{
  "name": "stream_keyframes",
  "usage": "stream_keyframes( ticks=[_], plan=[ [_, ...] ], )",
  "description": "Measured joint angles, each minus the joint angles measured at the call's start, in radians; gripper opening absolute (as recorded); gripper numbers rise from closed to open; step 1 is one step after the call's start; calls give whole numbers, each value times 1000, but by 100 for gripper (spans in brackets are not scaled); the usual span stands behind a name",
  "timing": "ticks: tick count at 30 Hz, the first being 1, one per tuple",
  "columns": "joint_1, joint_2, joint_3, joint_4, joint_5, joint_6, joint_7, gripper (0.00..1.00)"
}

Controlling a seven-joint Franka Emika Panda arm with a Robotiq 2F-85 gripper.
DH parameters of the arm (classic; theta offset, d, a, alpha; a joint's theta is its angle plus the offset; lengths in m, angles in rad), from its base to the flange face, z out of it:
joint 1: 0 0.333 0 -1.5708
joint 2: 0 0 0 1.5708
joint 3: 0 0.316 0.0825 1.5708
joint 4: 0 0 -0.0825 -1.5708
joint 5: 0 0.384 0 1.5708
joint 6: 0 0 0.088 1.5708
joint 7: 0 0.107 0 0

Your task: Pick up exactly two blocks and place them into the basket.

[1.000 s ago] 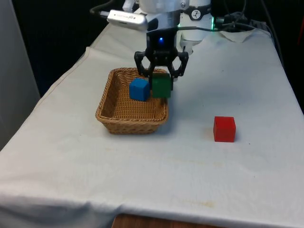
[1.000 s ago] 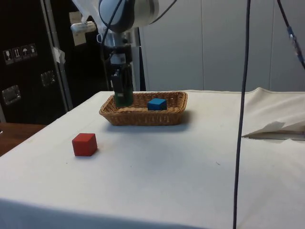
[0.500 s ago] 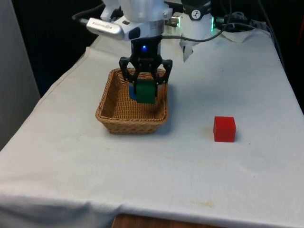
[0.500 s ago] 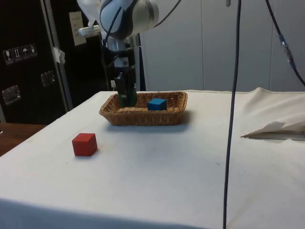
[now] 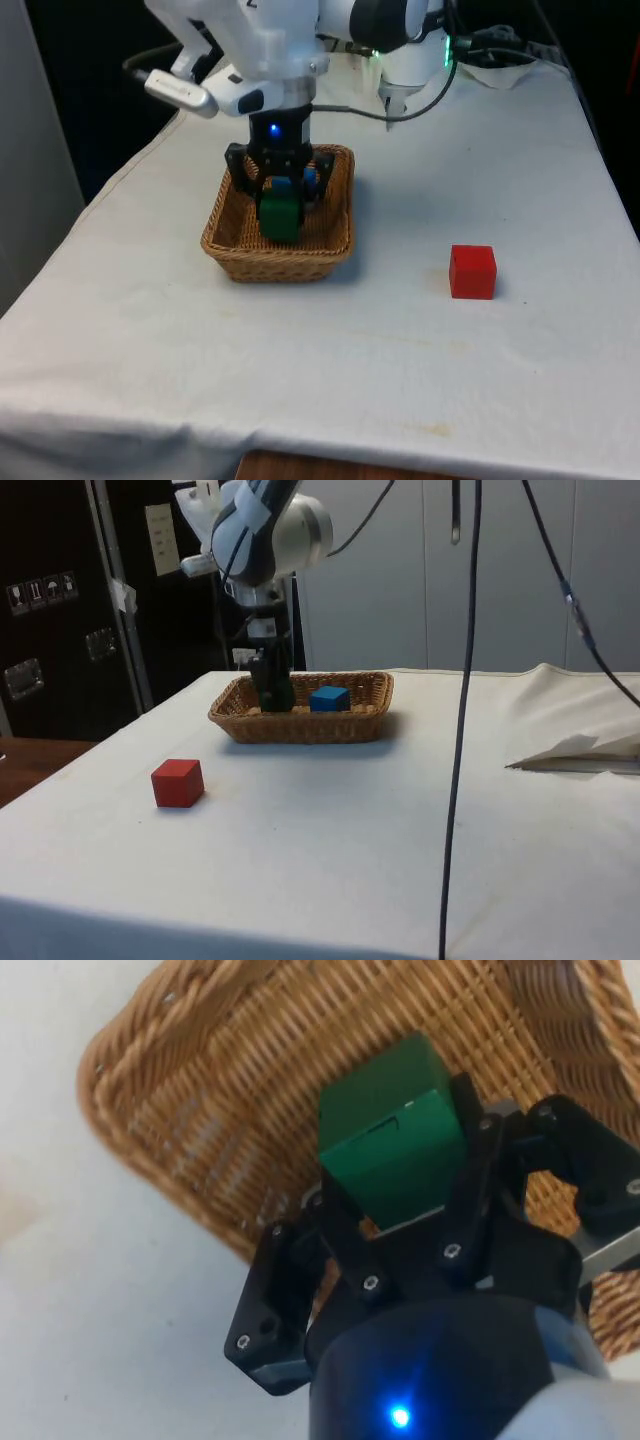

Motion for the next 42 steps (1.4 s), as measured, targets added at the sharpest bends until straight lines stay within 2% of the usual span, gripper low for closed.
stream_keyframes(
  ticks=[6, 7, 9, 10, 11, 12, 13, 16, 17, 29, 37, 42],
  plan=[
    [0, 36, -6, 27, 18, 3, 1, 5],
    [0, 35, -6, 27, 18, 2, 1, 7],
    [0, 34, -7, 27, 18, 0, 1, 22],
    [1, 32, -7, 27, 18, -2, 0, 22],
    [1, 31, -7, 27, 18, -5, 0, 40],
    [1, 29, -7, 26, 18, -7, 0, 50],
    [1, 28, -7, 26, 18, -8, -1, 64],
    [1, 27, -7, 25, 18, -8, -2, 93],
    [1, 27, -8, 25, 18, -8, -2, 99],
    [3, 20, -12, 26, 18, -10, -1, 100],
    [13, -46, -31, 24, 12, -67, 20, 100],
    [29, -83, -32, 7, 5, -73, 42, 100]
  ],
)
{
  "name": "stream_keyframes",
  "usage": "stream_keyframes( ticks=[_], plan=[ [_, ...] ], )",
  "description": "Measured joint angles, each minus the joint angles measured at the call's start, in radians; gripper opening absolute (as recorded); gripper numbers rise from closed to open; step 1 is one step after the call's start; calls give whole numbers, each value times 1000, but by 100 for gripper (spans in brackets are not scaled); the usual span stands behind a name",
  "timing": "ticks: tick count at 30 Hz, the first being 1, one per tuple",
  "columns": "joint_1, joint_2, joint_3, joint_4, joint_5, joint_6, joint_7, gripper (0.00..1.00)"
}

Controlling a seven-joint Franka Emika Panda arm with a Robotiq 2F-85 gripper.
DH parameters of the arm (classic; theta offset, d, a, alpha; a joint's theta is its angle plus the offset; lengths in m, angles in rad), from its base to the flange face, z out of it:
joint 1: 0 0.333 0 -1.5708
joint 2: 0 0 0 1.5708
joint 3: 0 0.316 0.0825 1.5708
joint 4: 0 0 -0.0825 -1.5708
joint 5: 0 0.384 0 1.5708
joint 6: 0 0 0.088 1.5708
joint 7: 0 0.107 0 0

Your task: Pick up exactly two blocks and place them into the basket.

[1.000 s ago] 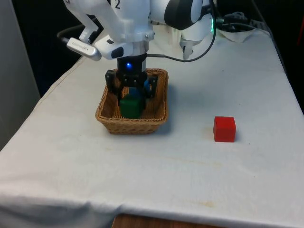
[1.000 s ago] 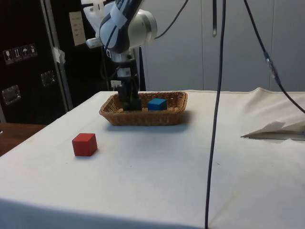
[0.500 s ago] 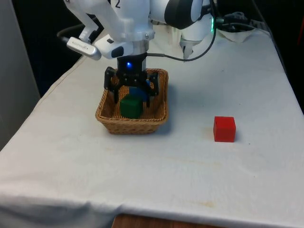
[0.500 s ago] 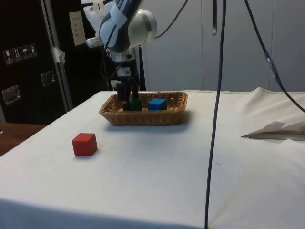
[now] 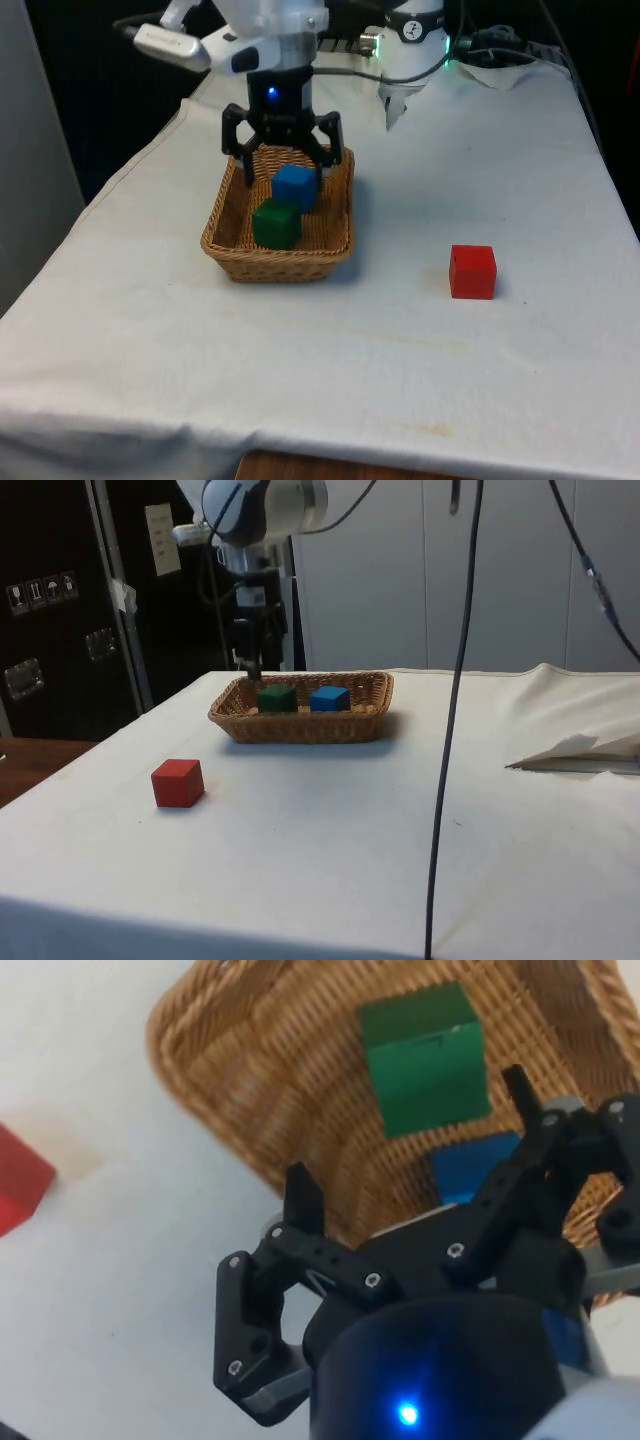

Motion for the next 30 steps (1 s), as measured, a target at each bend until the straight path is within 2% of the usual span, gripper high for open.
stream_keyframes(
  ticks=[2, 3, 9, 11, 18, 25, 30],
  plan=[
    [0, 0, 0, 0, 0, 0, 0, 100],
    [10, -23, 0, -16, -13, -1, 15, 100],
    [38, -97, 18, -62, -75, -2, 84, 100],
    [40, -103, 21, -66, -81, -2, 92, 100],
    [62, -155, 46, -97, -126, 1, 154, 100],
    [76, -186, 71, -125, -169, 24, 207, 100],
    [81, -200, 84, -142, -196, 40, 237, 100]
  ],
)
